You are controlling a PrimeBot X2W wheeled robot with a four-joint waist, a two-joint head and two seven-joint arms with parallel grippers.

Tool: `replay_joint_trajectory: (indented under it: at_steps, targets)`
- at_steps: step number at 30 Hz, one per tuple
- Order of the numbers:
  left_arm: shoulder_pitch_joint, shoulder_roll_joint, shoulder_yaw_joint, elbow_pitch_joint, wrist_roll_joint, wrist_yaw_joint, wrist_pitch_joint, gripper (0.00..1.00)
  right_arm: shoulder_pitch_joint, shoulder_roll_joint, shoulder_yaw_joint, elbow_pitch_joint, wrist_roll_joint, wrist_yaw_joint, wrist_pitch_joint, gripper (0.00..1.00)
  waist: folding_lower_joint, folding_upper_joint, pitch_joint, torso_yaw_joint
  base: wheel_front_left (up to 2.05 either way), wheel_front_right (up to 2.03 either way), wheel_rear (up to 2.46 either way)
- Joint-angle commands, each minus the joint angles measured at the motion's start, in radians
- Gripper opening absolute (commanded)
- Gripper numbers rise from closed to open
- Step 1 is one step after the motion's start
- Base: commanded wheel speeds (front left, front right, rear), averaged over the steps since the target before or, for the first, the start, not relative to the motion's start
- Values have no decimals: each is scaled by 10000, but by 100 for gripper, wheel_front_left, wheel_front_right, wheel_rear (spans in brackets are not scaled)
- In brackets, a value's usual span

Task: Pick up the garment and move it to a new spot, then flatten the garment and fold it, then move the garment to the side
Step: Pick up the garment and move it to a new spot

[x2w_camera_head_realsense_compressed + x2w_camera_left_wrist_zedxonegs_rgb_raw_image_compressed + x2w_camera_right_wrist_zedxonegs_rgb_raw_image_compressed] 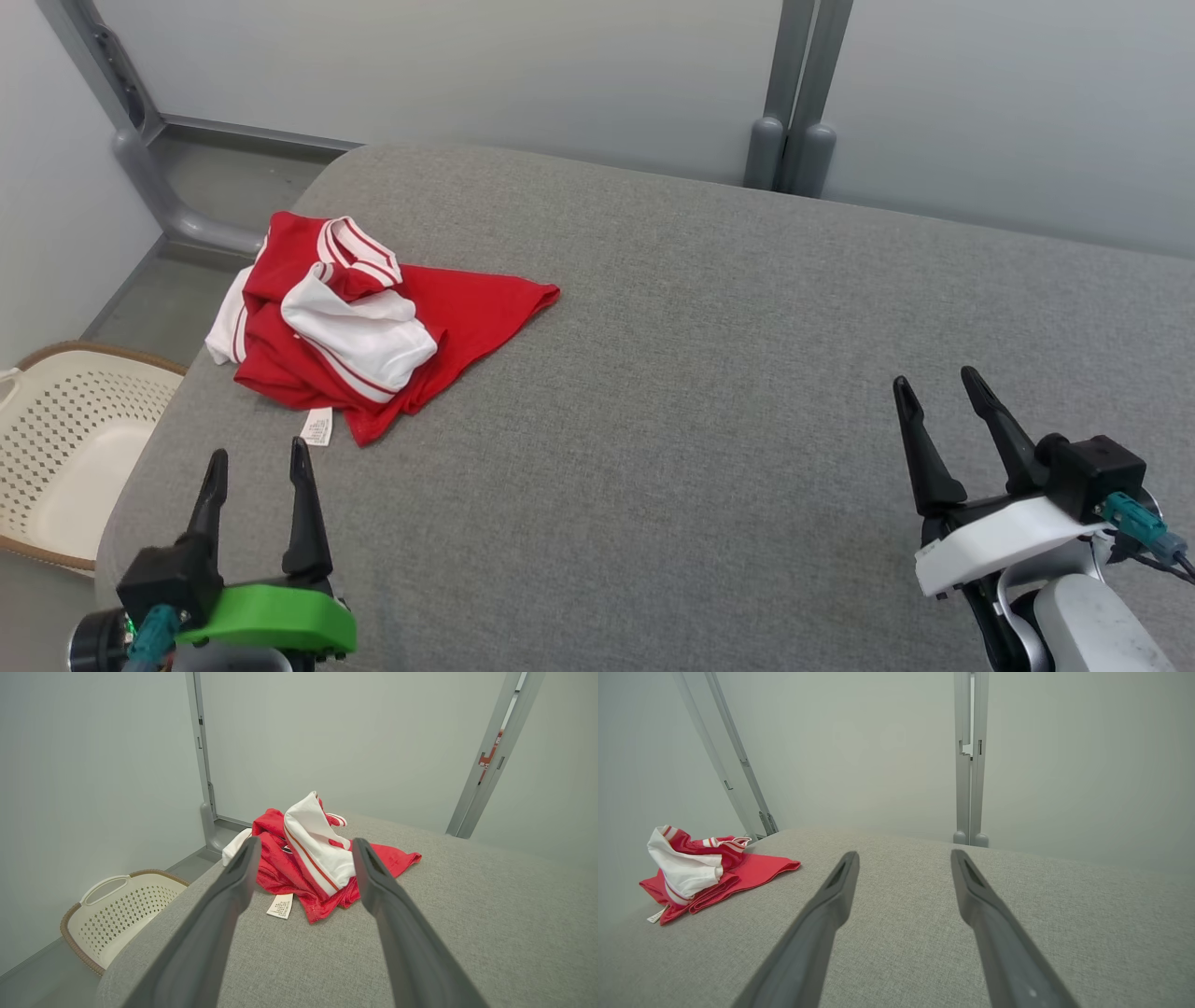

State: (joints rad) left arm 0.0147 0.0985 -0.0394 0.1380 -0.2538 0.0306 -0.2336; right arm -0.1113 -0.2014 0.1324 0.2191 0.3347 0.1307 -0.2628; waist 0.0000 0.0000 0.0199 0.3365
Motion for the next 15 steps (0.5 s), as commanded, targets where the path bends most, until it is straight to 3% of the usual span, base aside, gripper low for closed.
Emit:
replay_joint_trajectory:
  at_steps: [1, 10, 15]
  targets:
    - [-418, 170, 26, -136, -74, -59, 234, 100, -167, -71, 13, -97, 51, 1, -25, 100, 0, 0, 130, -108, 0, 0, 0]
    - [-2875, 1468, 331, -80, -598, -538, 3207, 100, -589, -235, 244, -350, 65, 1, -25, 100, 0, 0, 926, -721, 0, 0, 0]
    - [-4374, 2128, 654, 696, -1450, -927, 5027, 100, -943, -280, 353, -396, 112, 1, -25, 100, 0, 0, 1496, -1299, 0, 0, 0]
